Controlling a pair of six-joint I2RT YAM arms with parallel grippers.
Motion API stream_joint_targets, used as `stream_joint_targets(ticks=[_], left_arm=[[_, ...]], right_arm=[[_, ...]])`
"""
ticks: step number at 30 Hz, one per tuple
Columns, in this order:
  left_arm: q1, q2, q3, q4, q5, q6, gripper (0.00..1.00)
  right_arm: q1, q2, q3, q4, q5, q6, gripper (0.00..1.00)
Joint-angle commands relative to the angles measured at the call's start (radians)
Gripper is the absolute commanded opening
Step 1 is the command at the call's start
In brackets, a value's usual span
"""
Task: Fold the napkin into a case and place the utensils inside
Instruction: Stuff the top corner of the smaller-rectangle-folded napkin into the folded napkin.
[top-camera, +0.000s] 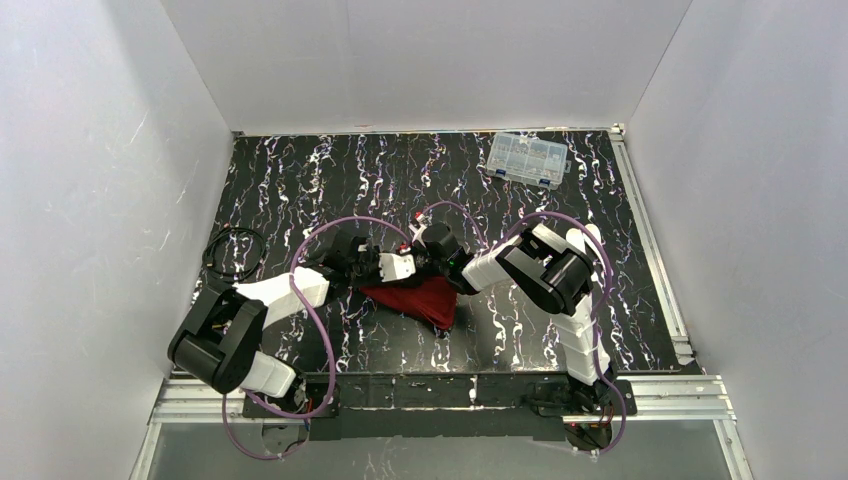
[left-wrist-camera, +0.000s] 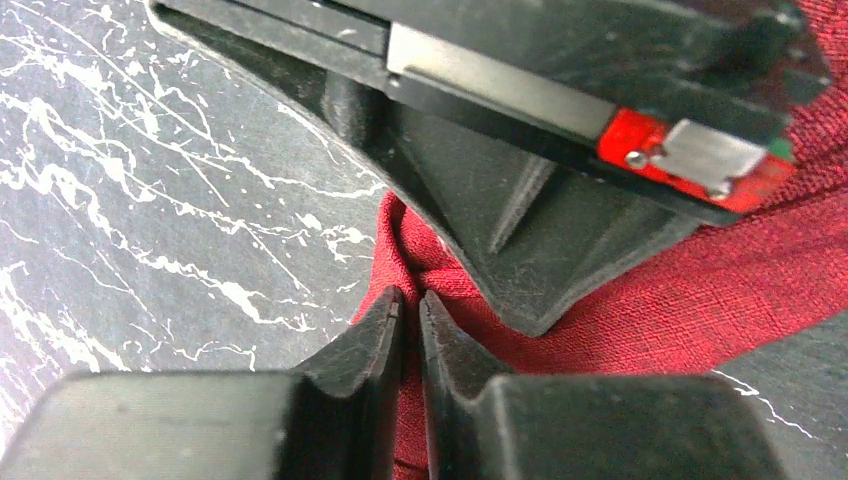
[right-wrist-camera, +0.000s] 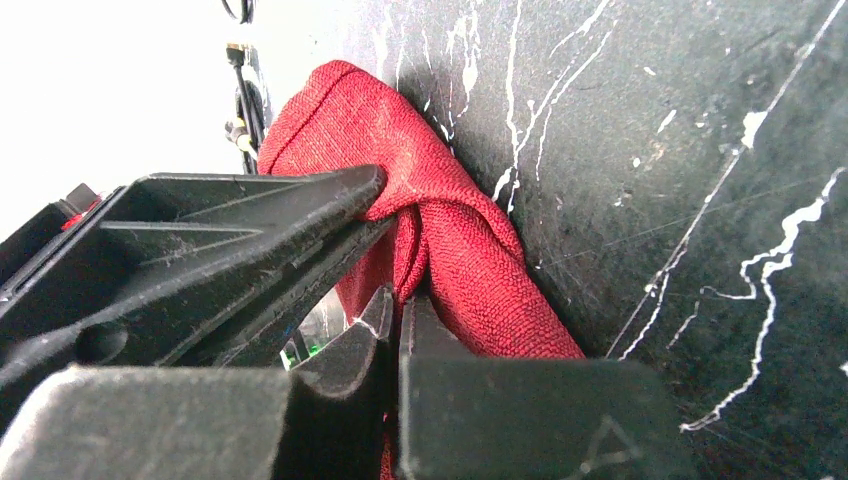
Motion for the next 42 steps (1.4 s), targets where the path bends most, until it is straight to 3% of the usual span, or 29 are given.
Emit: stream_joint_targets(ticks=[1, 24, 42], left_arm=[[0.015, -0.037, 0.003, -0.013, -0.06, -0.021, 0.03], [0.012, -0.058, 0.072, -0.131, -0.02, -0.082, 0.0], [0.011, -0.07, 0.068, -0.132, -0.007, -0.085, 0.0]], right_arm=[[0.021, 0.049, -0.042, -0.16, -0.015, -0.038, 0.01], [0.02, 0.041, 0.053, -0.246, -0.033, -0.066, 0.01], [0.004, 0.034, 0.123, -0.282, -0.054, -0.064, 0.01]])
